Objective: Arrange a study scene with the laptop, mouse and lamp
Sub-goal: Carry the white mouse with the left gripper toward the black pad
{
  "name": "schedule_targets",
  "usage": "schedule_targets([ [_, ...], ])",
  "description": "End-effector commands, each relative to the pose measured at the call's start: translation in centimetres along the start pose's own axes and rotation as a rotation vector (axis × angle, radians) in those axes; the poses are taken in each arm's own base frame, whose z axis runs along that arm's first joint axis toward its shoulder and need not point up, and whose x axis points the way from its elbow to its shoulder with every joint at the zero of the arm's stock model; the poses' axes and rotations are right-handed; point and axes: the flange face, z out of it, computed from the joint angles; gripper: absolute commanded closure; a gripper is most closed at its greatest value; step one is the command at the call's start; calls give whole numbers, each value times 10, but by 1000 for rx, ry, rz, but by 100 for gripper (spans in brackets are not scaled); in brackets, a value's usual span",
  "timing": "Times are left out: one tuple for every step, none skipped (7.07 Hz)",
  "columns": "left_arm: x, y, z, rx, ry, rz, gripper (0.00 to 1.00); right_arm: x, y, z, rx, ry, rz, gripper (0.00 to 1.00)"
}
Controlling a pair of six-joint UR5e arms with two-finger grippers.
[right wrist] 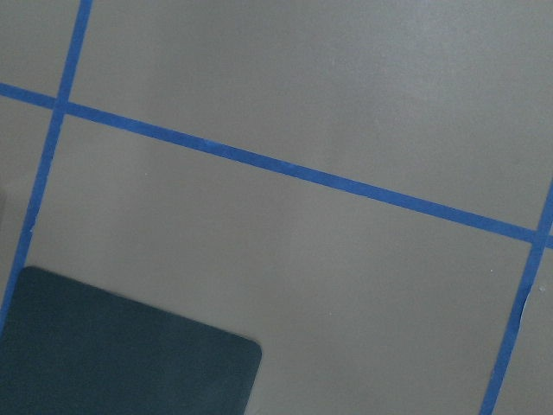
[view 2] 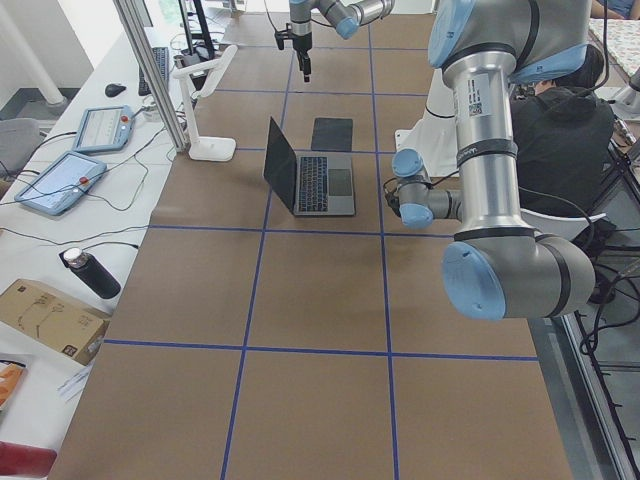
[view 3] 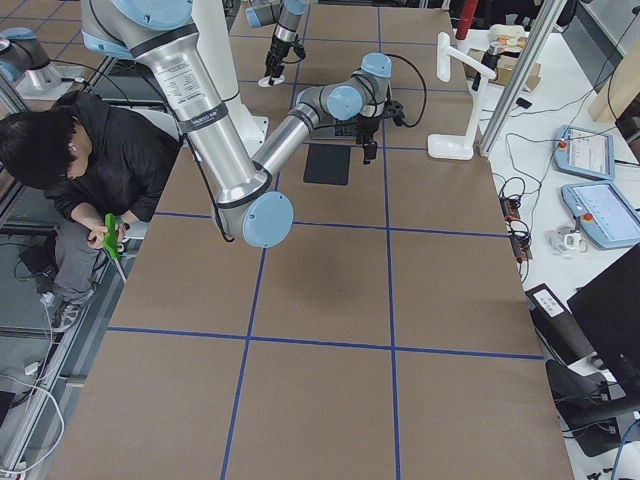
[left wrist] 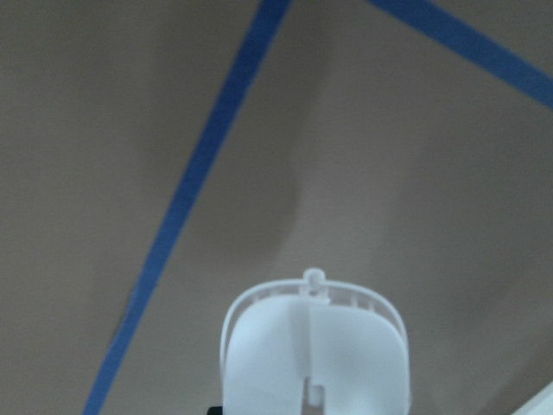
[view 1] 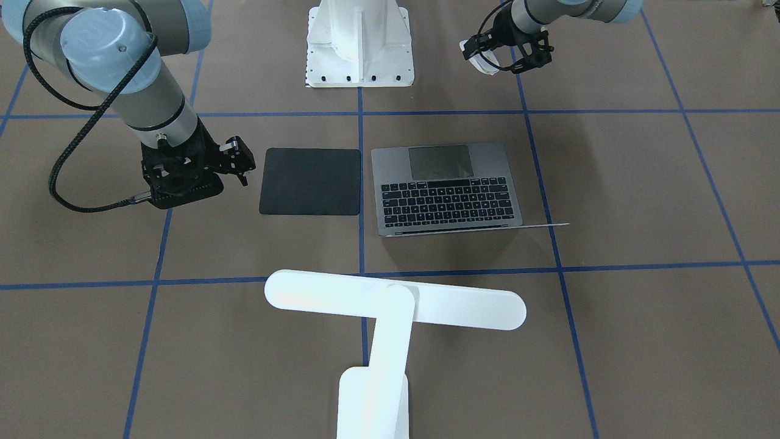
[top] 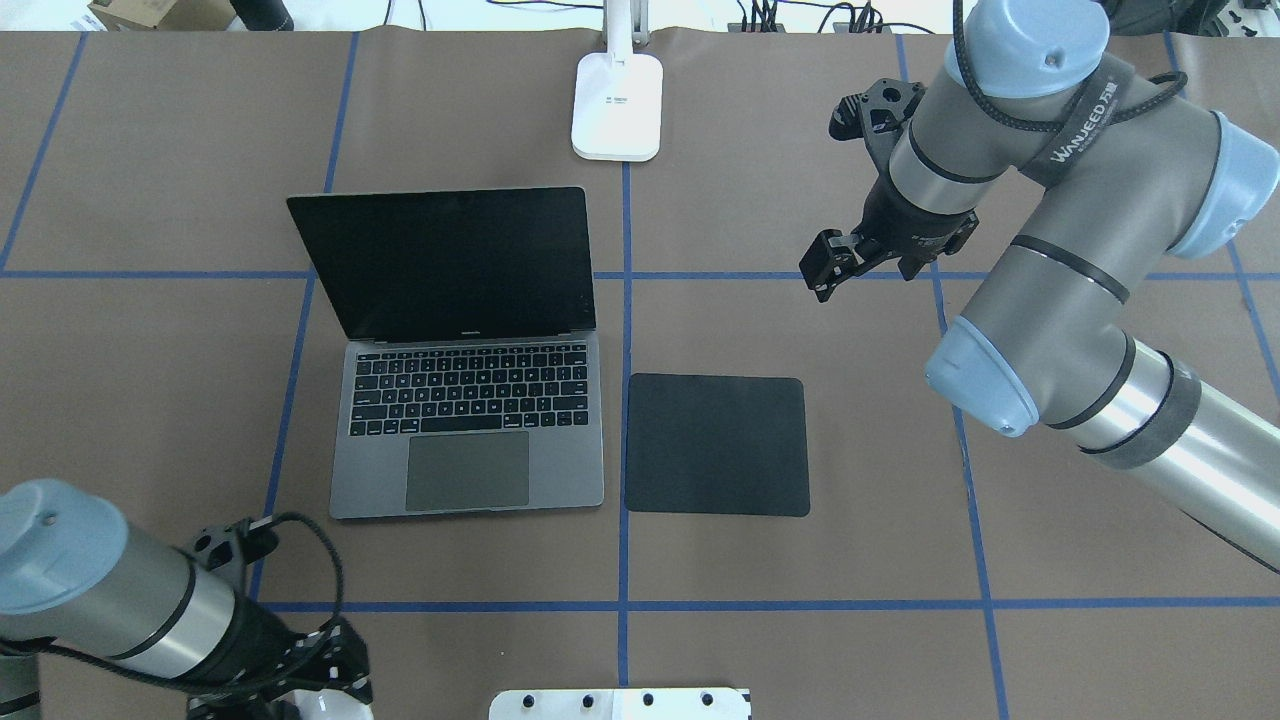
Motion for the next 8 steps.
schedule_targets([
  [138,19,-24,41,-10,-12,55,8,4,4,-5,10,9,1],
  [183,23,-13,48,-21,-11,55,23,2,2,-2,21,31,1],
  [213,22,-9,73,-3,-3,55,47,-1,-4,2,32,68,1],
  [248,23,-5,111,17,42,55,76,-5,-13,11,46,118,1],
  [280,21,2,153,21,98,55,110,-3,-18,2,44,173,1],
  [312,16,12,203,18,116,55,147,2,-23,-4,49,231,1],
  [347,12,17,261,11,190,55,171,7,-24,-8,55,268,1],
  [372,4,24,295,-11,228,58,186,9,-26,-7,64,292,1],
])
